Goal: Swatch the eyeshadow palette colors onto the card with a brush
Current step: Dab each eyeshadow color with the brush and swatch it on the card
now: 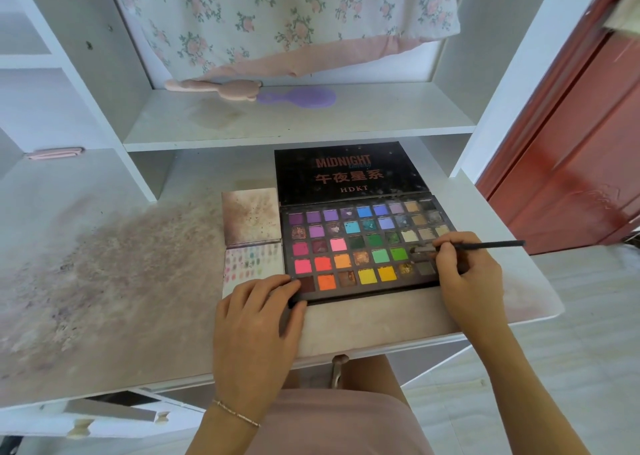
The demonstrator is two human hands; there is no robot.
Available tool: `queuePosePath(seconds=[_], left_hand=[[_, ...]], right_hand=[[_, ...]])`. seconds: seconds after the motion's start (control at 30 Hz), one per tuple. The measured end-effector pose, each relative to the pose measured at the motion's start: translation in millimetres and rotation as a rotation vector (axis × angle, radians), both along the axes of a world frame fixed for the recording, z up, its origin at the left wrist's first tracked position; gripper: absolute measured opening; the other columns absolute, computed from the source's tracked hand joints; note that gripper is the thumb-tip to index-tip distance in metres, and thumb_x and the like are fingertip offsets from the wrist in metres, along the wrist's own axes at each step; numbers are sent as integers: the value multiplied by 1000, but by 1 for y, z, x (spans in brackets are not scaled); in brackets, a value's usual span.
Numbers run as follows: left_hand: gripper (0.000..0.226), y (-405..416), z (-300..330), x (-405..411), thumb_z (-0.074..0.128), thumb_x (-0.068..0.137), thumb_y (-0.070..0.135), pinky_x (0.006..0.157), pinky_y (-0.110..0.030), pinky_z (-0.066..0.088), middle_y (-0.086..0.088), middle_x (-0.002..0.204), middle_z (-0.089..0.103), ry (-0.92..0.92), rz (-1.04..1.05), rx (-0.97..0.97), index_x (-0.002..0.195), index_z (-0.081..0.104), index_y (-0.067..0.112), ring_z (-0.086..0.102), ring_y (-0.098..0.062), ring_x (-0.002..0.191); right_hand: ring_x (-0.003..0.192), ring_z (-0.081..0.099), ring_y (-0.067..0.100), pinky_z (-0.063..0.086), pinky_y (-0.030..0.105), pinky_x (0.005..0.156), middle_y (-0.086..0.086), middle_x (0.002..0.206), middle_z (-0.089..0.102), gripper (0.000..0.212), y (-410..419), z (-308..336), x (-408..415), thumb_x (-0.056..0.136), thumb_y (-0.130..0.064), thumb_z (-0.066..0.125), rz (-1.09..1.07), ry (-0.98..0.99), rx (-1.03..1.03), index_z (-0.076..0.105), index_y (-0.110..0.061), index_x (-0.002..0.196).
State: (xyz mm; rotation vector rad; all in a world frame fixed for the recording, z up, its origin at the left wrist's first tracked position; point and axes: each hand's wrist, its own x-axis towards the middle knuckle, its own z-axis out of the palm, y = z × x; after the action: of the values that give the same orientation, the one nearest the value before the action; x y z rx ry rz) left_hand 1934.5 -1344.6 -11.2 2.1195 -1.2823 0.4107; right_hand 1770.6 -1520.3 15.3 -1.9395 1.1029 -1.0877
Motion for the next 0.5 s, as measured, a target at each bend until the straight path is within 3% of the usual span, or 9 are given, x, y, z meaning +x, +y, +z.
queuePosePath(seconds=[0.1, 0.27, 0.33, 0.4, 0.5], left_hand=[[23, 1, 1, 0, 64, 75, 26, 76, -32, 43, 3, 98, 68, 10, -3, 14, 94, 72, 17, 58, -21, 89], [24, 4, 1, 2, 74, 74, 17, 79, -34, 45, 0, 99, 68, 40, -37, 15, 98, 71, 14, 59, -22, 91], [24, 8, 2, 4, 63, 79, 24, 82, -32, 46, -1, 100, 67, 51, -49, 6, 99, 70, 14, 56, -19, 94], [31, 13, 2, 7, 51, 81, 29, 83, -32, 42, -2, 101, 67, 53, -47, 17, 98, 71, 13, 57, -21, 95], [33, 20, 2, 13, 47, 82, 30, 83, -35, 42, -4, 100, 67, 15, 7, 24, 96, 71, 11, 60, -26, 93]], right_hand=[[70, 58, -8, 45, 5, 57, -10, 70, 57, 34, 7, 1, 8, 90, -3, 45, 36, -67, 26, 49, -34, 76], [71, 59, -7, 48, 10, 55, -12, 72, 58, 34, 27, 1, 32, 90, -2, 45, 127, -145, 74, 51, -33, 76], [66, 57, -6, 47, 15, 55, -13, 68, 57, 31, 37, 3, 44, 88, -6, 46, 192, -152, 68, 51, -33, 74], [63, 55, -5, 44, 11, 55, -12, 65, 55, 24, 48, 5, 58, 85, -11, 45, 260, -158, 62, 51, -33, 74], [60, 57, 1, 45, 13, 53, -9, 64, 55, 27, 61, 5, 78, 87, -7, 47, 344, -162, 75, 50, -33, 78]])
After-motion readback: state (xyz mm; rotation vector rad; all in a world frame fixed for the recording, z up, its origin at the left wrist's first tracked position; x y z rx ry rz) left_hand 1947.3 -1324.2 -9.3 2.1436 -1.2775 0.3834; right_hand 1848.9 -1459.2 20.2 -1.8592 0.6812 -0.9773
